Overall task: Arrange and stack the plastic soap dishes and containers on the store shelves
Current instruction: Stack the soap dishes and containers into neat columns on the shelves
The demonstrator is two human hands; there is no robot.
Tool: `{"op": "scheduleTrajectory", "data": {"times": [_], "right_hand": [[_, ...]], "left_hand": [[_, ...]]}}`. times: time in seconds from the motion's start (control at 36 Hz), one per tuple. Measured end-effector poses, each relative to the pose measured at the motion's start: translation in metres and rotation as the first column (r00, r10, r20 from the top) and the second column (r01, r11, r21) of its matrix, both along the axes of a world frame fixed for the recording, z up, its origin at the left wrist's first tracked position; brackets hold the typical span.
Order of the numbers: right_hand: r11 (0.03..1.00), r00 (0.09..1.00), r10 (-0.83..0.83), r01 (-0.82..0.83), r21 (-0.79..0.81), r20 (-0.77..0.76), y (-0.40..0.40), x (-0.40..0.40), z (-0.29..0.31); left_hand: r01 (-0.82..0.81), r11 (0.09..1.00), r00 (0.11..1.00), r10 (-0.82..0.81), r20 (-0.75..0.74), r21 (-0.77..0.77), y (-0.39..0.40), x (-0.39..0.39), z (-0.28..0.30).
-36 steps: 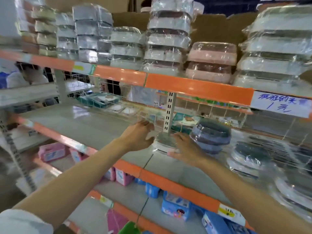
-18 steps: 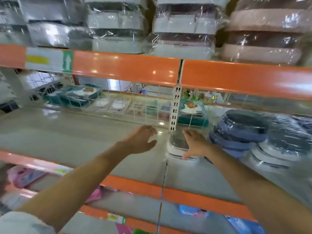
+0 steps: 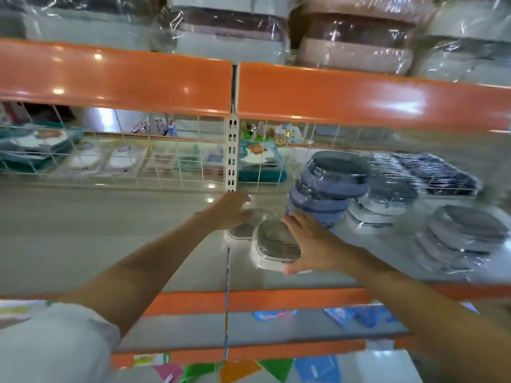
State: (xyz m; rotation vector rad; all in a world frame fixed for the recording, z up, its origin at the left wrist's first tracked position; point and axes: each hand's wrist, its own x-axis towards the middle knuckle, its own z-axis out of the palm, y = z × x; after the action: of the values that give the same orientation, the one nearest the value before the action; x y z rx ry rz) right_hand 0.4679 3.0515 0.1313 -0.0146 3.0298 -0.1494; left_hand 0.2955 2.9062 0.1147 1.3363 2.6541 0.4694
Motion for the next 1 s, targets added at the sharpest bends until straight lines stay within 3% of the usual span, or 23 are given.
{"op": "scheduleTrajectory", "data": {"times": [0.17, 0.25, 0.33, 0.61, 0.81, 1.0], "right_hand": [[0.998, 0.998, -0.062, 0.062, -0.015, -0.008, 0.022, 0.031, -0.002], [0.998, 0.997, -0.070, 0.070, -0.008, -0.034, 0.030, 0.043, -0.002], [0.995, 0.995, -0.093, 0.093, -0.029, -0.021, 0.036, 0.054, 0.000], [0.988, 0.991, -0.125, 0.119, -0.102, -0.053, 0.043, 0.090, 0.025], [0.994, 0.990, -0.048, 0.035, -0.100, -0.134, 0.052, 0.145, 0.059], [0.985, 0.980, 0.026, -0.059, -0.163, -0.195, 0.060, 0.210, 0.097]], "left_hand": [[0.027, 0.957, 0.999, -0.016, 0.042, -0.290, 0.027, 0.003, -0.029], [-0.024, 0.920, 0.998, 0.001, -0.058, -0.391, 0.030, 0.008, -0.036], [-0.075, 0.928, 0.990, 0.026, -0.137, -0.365, 0.028, 0.019, -0.032], [-0.164, 0.955, 0.979, 0.125, -0.163, -0.247, -0.002, 0.074, 0.017], [-0.263, 0.952, 0.960, 0.242, -0.143, -0.157, -0.021, 0.151, 0.067], [-0.317, 0.947, 0.932, 0.320, -0.169, 0.046, -0.028, 0.247, 0.124]]}}
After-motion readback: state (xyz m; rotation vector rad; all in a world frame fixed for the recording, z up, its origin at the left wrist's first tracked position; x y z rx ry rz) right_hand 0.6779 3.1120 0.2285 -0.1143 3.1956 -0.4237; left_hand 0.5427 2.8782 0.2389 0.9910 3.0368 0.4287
